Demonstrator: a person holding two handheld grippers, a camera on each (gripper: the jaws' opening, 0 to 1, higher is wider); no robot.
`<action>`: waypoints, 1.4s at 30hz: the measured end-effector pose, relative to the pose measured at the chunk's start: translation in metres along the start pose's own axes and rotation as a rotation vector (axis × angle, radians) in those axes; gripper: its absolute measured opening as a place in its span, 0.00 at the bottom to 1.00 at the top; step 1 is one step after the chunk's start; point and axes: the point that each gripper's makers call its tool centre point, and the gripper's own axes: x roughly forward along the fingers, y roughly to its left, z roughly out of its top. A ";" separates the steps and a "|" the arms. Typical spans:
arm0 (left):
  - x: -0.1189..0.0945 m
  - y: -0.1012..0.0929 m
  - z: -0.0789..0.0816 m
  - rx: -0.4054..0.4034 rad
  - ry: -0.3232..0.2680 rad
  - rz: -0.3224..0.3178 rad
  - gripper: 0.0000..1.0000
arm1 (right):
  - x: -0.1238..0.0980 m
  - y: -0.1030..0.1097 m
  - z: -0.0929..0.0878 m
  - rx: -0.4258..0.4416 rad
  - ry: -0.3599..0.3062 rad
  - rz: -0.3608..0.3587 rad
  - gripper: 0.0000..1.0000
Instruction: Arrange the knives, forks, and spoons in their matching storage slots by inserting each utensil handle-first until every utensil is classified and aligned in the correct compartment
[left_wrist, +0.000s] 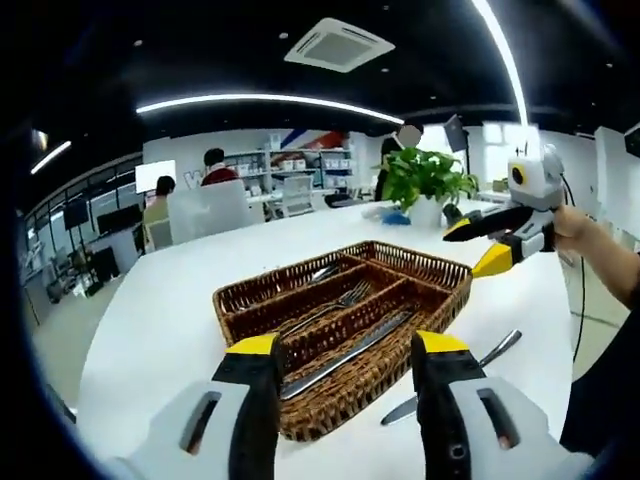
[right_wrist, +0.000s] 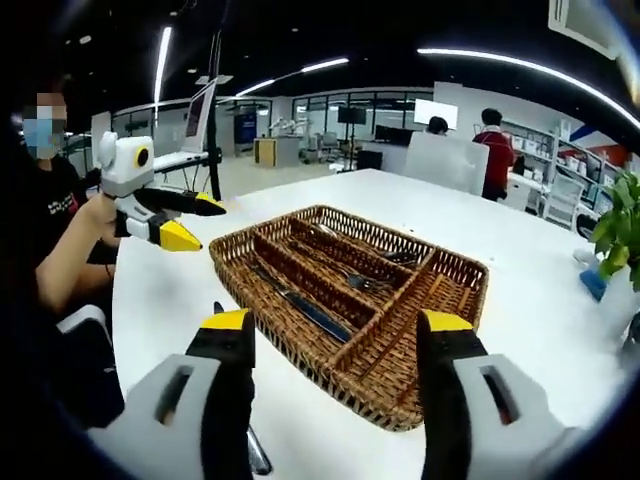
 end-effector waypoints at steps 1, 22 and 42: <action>-0.004 0.000 -0.001 -0.014 -0.001 0.004 0.58 | -0.003 -0.001 -0.001 0.007 -0.004 -0.005 0.69; -0.032 -0.019 -0.015 -0.027 -0.012 -0.008 0.96 | -0.059 -0.006 -0.032 0.008 0.011 -0.089 1.00; -0.042 -0.020 -0.013 -0.025 -0.001 -0.014 0.99 | -0.065 -0.003 -0.032 0.040 0.022 -0.077 1.00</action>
